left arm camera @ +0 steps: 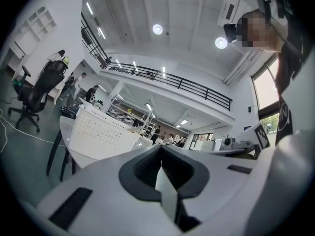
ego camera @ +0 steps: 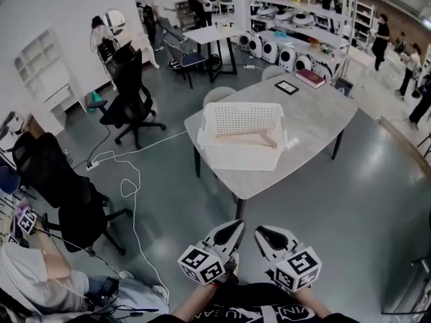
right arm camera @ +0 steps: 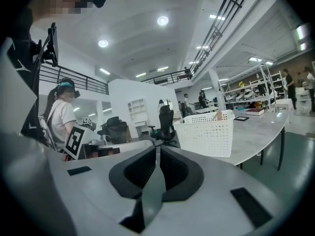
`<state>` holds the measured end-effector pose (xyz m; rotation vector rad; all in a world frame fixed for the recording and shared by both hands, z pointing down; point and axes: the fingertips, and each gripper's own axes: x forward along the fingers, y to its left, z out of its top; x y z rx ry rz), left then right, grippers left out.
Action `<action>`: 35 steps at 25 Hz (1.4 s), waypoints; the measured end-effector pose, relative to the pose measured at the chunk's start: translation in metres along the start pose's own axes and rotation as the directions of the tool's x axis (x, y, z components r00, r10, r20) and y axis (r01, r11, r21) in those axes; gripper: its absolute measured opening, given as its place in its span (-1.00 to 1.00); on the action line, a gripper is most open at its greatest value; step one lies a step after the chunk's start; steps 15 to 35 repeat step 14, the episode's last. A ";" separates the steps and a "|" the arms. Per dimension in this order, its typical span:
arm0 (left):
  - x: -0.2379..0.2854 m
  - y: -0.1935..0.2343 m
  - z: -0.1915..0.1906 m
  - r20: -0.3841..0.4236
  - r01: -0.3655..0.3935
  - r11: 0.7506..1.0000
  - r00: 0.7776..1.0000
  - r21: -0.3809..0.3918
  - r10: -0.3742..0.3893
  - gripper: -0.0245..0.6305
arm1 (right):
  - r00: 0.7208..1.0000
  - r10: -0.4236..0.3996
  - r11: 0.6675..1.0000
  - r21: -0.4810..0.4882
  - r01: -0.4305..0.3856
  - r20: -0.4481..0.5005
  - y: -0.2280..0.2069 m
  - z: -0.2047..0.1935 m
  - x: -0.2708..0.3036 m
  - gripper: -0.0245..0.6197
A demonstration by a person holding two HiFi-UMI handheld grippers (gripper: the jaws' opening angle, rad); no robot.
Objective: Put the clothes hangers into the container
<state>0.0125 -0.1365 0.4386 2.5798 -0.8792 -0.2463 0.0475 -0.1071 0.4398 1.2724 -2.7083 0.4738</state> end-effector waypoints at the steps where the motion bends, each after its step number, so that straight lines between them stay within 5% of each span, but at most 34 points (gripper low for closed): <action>1: -0.003 -0.005 -0.004 -0.005 -0.002 1.000 1.000 -0.003 0.002 -0.90 | 1.000 0.001 1.000 0.004 0.000 -0.004 0.003 -0.004 -0.006 -0.78; 14: -0.038 -0.054 -0.022 0.002 -0.006 0.999 1.000 0.031 0.006 -0.90 | 0.999 0.042 0.999 -0.021 -0.041 0.006 0.049 -0.024 -0.049 -0.78; 35: -0.038 -0.054 -0.022 0.002 -0.006 0.999 1.000 0.031 0.006 -0.90 | 0.999 0.042 0.999 -0.021 -0.041 0.006 0.049 -0.024 -0.049 -0.78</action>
